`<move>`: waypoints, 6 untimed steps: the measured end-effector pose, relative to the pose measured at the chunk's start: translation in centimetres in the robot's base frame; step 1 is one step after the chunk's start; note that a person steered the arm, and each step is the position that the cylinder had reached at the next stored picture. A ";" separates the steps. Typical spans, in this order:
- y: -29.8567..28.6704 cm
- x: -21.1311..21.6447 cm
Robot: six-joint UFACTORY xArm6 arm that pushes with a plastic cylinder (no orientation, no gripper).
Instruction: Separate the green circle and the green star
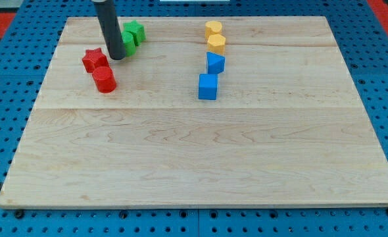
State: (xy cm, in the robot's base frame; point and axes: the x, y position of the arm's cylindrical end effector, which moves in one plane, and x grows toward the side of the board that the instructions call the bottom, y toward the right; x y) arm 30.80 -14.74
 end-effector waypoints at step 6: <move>-1.3 -3.8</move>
State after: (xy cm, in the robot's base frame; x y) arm 26.99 -16.06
